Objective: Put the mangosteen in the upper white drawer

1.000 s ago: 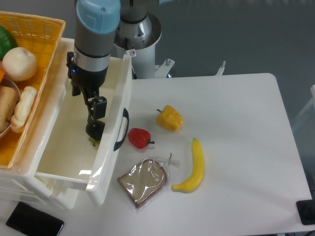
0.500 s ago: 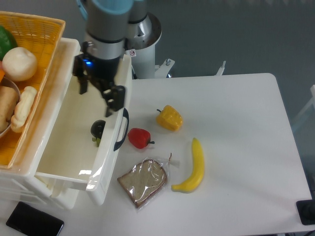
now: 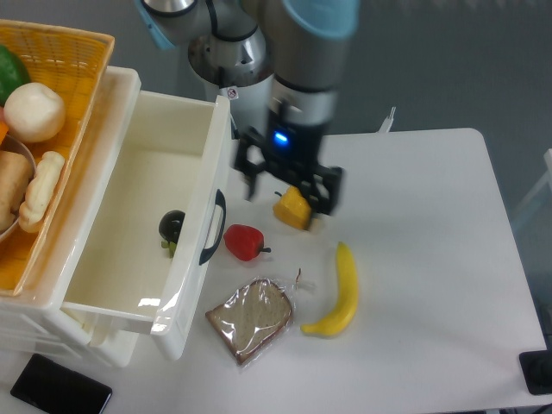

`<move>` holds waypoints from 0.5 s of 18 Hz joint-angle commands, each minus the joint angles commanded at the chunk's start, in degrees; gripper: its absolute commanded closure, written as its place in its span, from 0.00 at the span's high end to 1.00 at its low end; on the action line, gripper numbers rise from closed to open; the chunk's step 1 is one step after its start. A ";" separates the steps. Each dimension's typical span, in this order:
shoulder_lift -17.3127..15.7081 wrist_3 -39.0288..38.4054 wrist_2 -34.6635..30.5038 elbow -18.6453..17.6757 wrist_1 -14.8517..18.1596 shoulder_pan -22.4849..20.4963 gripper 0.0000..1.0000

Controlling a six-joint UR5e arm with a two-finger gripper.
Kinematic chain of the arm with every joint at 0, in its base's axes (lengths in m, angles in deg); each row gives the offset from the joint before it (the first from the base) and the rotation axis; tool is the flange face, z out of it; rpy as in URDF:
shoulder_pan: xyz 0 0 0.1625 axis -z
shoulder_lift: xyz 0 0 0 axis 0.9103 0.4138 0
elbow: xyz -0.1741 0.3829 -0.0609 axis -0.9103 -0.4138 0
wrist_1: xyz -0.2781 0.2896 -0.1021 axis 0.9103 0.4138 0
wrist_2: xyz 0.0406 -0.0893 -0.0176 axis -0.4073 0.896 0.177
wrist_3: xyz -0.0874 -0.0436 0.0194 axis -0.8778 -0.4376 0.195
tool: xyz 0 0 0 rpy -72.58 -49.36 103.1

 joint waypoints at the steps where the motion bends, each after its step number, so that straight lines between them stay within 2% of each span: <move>1: 1.58 1.76 -1.41 0.00 0.00 -0.70 1.00; 4: 6.77 4.23 -4.13 0.09 -0.35 -1.15 1.00; 9: 10.90 5.20 -5.29 0.17 -3.51 -2.64 1.00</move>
